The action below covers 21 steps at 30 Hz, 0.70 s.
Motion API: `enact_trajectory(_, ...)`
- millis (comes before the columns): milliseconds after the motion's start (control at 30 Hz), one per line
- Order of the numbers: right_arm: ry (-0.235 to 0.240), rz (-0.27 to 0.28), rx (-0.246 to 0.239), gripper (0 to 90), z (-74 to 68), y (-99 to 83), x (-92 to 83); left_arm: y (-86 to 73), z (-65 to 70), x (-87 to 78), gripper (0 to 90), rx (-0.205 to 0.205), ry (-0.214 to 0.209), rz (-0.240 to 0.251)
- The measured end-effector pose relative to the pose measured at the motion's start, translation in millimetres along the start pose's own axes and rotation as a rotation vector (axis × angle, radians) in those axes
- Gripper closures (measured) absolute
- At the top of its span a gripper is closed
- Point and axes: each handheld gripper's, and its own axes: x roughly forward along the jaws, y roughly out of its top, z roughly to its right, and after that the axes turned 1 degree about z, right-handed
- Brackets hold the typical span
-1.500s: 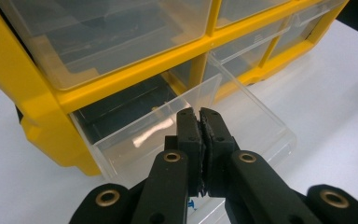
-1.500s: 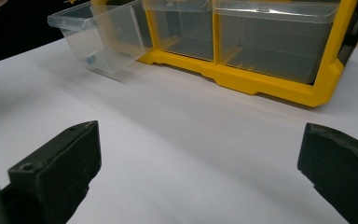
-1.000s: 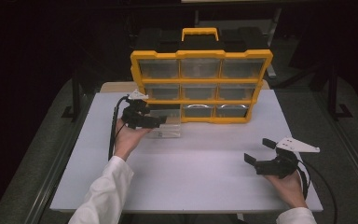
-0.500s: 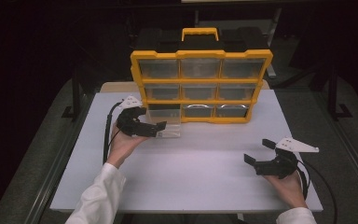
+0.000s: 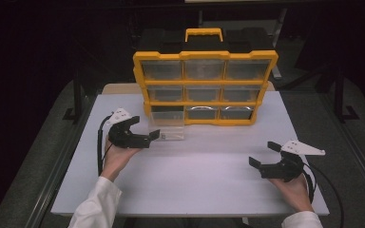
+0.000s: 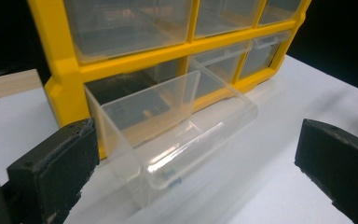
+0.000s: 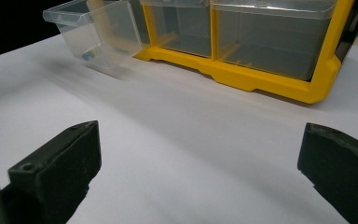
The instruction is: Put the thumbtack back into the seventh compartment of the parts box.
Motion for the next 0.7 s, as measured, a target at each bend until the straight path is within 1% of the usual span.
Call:
enact_trajectory(133,0.0,-0.003,-0.001,0.0,-0.1,-0.3,0.2,-11.1,0.2,-4.9,0.0,0.007,0.007,-0.006)
enact_trajectory(233,-0.001,-0.004,0.0,0.0,-0.2,-0.5,0.1,-17.5,-1.9,-8.0,0.0,0.002,0.0,-0.009)
enact_trajectory(333,-0.002,-0.003,0.0,0.0,-0.1,-0.7,-0.1,-23.8,-4.9,-12.9,0.0,-0.014,0.005,0.008)
enact_trajectory(400,-0.002,-0.003,0.001,0.0,-0.2,-0.8,-0.1,-26.5,-5.8,-15.9,0.0,-0.017,0.013,0.011)
enact_trajectory(533,-0.003,-0.003,0.001,0.0,-0.1,-1.0,-0.3,-32.1,-6.5,-23.6,0.0,-0.009,0.029,0.027)
enact_trajectory(567,-0.003,-0.003,0.001,0.0,-0.1,-1.0,-0.4,-34.0,-6.5,-26.8,0.0,0.002,0.037,0.037)
enact_trajectory(700,-0.004,-0.003,0.001,0.0,-0.3,-1.3,-0.8,-41.8,-6.6,-37.7,0.0,0.006,0.052,0.069)
